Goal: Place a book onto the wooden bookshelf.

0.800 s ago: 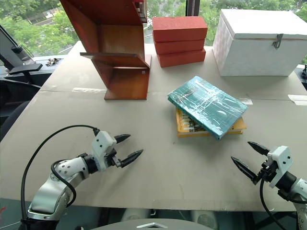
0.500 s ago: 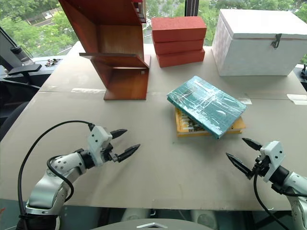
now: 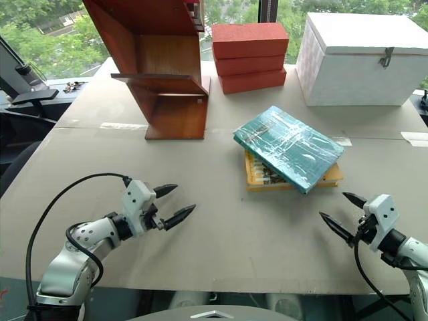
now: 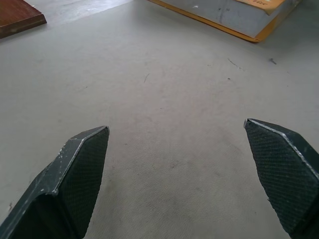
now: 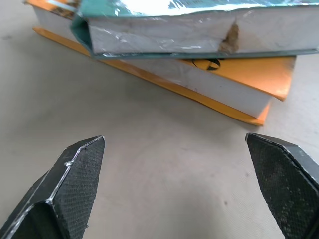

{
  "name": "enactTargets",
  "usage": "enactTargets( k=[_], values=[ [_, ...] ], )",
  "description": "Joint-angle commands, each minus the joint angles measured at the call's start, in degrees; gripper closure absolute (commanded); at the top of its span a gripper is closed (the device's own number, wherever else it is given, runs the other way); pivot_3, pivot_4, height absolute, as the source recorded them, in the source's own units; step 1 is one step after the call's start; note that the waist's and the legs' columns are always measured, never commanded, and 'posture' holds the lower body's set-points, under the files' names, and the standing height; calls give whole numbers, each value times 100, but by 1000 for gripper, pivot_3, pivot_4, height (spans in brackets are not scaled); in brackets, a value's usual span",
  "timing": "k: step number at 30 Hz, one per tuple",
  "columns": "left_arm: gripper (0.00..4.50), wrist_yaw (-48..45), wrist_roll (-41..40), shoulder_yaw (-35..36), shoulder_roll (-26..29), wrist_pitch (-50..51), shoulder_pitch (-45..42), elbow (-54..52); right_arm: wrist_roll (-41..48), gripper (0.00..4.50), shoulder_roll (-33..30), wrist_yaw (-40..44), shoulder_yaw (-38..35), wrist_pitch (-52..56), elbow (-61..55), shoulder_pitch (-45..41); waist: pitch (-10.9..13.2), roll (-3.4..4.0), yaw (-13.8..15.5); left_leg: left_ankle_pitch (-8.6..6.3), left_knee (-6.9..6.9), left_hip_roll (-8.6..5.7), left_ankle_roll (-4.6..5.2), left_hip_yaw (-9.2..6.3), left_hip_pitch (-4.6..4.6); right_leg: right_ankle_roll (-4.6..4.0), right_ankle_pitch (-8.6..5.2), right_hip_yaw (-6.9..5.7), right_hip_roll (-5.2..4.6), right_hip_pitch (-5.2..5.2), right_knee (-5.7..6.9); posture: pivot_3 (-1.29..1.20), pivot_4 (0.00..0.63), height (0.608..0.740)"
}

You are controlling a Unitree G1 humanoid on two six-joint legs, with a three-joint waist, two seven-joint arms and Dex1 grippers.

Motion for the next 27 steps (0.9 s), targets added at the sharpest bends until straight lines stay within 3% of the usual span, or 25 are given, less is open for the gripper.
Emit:
enactTargets(
  k=[1, 6, 12, 16, 22, 27],
  values=[
    [28, -52, -127, -21, -37, -90, -89, -218, -304, 0, -67, -727, -298, 186, -131, -246, 0, 0, -3, 0, 0, 0, 0, 1, 0, -3, 2, 0, 0, 0, 0, 0, 150, 740],
    [28, -531, -992, 229, 222, 457, -516, -522, -564, 0, -140, -2134, -628, 1138, 48, -1386, 0, 0, -15, 0, 1, -1, 0, 2, -1, -12, 8, 1, 0, 0, 1, 0, 150, 740],
    [28, -932, -1393, 295, 882, 988, -1629, -500, -669, 0, -183, -2632, -375, 1632, 1090, -3192, 0, 1, -14, 1, 6, 0, 1, -6, 1, -14, 10, 1, 12, 1, 8, 0, 150, 740],
    [0, -1632, -1723, 421, 1473, 1195, -2334, -305, -1236, 1728, -242, -2526, 350, 1226, 2960, -4749, 14, -2, -92, 1, 0, 1, 1, -2, -6, -25, 16, 11, 18, -5, 4, 0, 150, 740],
    [0, -2176, -1866, 584, 2068, 1325, -2446, -263, -1695, 4453, -268, -1965, 977, 280, 5117, -6131, 18, 2, -174, 0, -26, 0, 2, -1, -20, 5, 23, 14, 18, -21, -9, 0, 150, 740],
    [0, -2262, -1883, 727, 2209, 1367, -2379, -307, -1875, 4453, -288, -1018, 1375, -57, 6132, -6757, 21, 3, -181, -1, -36, 1, 3, -1, -26, 5, 23, 14, 18, -31, -11, 0, 150, 740]
  ],
)
